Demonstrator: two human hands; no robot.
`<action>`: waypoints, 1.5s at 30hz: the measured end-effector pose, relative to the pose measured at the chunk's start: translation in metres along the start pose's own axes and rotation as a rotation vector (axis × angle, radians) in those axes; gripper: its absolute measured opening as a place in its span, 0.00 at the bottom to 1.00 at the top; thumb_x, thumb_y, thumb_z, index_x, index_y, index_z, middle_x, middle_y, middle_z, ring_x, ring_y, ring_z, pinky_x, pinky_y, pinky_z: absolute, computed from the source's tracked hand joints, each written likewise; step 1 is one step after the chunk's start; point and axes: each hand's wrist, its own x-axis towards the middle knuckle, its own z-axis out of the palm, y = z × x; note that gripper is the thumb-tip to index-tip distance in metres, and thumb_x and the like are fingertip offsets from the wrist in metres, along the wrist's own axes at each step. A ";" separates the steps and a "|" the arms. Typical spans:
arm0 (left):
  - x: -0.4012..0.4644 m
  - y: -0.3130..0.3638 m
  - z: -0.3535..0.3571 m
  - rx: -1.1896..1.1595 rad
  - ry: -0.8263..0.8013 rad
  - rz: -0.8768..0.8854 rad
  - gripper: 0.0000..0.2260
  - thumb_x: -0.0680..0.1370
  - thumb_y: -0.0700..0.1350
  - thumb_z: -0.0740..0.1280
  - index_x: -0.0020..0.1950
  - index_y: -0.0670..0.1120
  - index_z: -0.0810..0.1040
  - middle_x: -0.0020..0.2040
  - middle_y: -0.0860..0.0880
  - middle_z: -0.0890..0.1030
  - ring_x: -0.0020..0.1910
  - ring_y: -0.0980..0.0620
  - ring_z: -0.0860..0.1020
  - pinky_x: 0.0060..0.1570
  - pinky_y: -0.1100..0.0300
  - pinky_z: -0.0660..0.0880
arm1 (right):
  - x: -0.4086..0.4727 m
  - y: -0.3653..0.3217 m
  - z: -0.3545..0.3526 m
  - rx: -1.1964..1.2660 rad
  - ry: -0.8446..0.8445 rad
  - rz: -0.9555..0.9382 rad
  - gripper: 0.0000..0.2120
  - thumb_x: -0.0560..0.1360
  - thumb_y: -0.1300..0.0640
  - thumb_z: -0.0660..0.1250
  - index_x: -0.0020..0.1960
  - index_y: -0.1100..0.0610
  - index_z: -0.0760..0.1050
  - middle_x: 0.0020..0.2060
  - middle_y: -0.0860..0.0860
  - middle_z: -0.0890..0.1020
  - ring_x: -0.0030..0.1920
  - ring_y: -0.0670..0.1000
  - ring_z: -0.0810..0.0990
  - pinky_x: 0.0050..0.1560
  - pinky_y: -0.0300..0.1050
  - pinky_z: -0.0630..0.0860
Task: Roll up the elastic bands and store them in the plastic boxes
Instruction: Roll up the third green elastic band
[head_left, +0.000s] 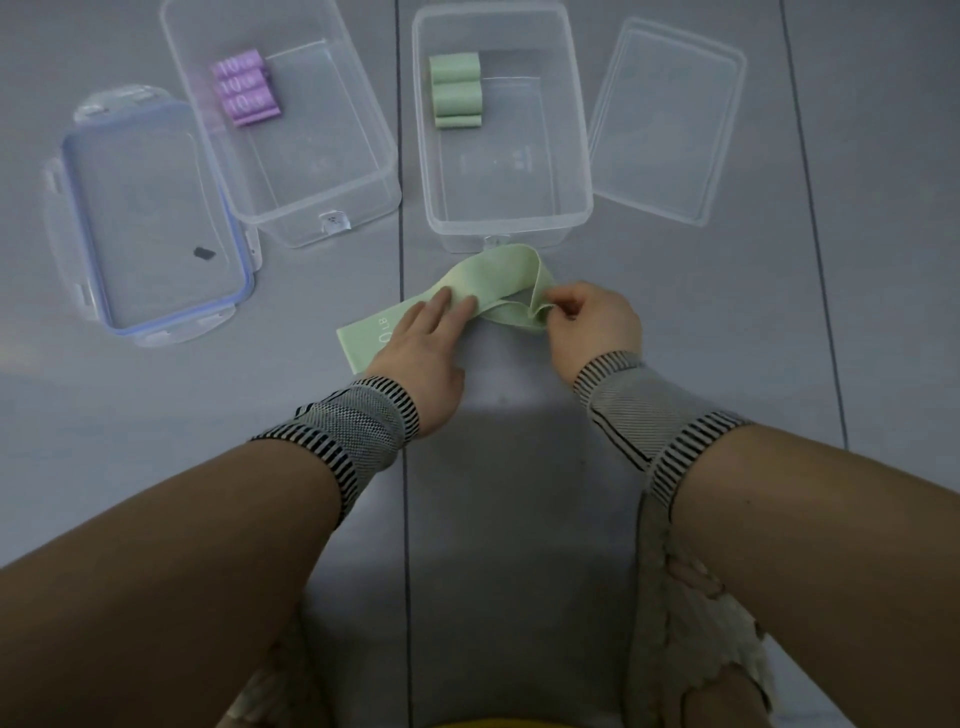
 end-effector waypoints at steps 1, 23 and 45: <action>0.000 0.000 0.001 0.007 -0.010 0.000 0.34 0.75 0.42 0.63 0.77 0.53 0.50 0.78 0.50 0.50 0.76 0.46 0.51 0.73 0.51 0.56 | 0.001 0.001 -0.002 0.150 0.005 0.038 0.10 0.74 0.62 0.64 0.51 0.56 0.82 0.46 0.54 0.84 0.48 0.55 0.82 0.55 0.46 0.76; -0.006 0.012 0.009 -0.060 -0.018 -0.074 0.28 0.79 0.59 0.51 0.77 0.51 0.51 0.78 0.49 0.51 0.77 0.48 0.45 0.74 0.55 0.44 | 0.002 0.018 -0.036 0.660 -0.313 0.397 0.09 0.73 0.63 0.70 0.39 0.57 0.71 0.46 0.59 0.79 0.49 0.60 0.81 0.50 0.62 0.79; -0.006 0.009 0.015 0.126 -0.057 -0.058 0.30 0.79 0.61 0.50 0.77 0.52 0.48 0.78 0.49 0.47 0.77 0.47 0.43 0.75 0.52 0.45 | -0.013 0.040 -0.015 -0.567 -0.233 -0.313 0.25 0.76 0.52 0.59 0.72 0.52 0.61 0.73 0.48 0.61 0.72 0.54 0.58 0.67 0.53 0.59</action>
